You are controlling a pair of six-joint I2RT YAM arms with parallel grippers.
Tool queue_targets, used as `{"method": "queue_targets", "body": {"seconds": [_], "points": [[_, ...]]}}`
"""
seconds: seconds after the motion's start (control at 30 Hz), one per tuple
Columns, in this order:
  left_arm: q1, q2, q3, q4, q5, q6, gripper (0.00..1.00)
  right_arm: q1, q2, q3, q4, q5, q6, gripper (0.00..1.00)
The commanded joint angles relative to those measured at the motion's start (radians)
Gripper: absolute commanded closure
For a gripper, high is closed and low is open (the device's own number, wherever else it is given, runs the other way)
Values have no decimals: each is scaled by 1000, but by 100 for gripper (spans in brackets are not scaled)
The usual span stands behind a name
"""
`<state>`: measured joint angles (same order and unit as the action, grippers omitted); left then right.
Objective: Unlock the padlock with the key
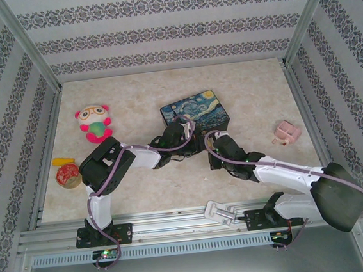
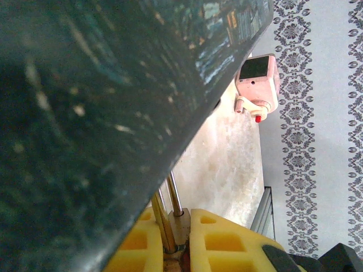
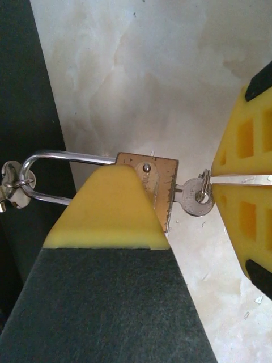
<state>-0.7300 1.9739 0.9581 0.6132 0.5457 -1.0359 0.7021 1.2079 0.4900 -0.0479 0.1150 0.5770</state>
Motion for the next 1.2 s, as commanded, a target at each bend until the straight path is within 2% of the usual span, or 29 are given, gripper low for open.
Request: {"method": "queue_targets", "body": {"seconds": [0.0, 0.3, 0.53, 0.93, 1.03, 1.17], "points": [[0, 40, 0, -29, 114, -95, 100, -18, 27, 31, 44, 3, 16, 88], [-6, 41, -3, -27, 125, -96, 100, -61, 39, 44, 71, 0, 3, 92], [-8, 38, -4, -26, 116, -99, 100, -73, 43, 48, 75, -25, -33, 92], [-8, 42, -1, -32, 95, -107, 100, -24, -119, 52, -87, 84, -160, 81], [-8, 46, -3, -20, 100, -114, 100, -2, -126, 61, -111, 119, -178, 76], [-8, 48, -5, -9, 102, -122, 100, 39, -86, 94, -144, 170, -198, 75]]}}
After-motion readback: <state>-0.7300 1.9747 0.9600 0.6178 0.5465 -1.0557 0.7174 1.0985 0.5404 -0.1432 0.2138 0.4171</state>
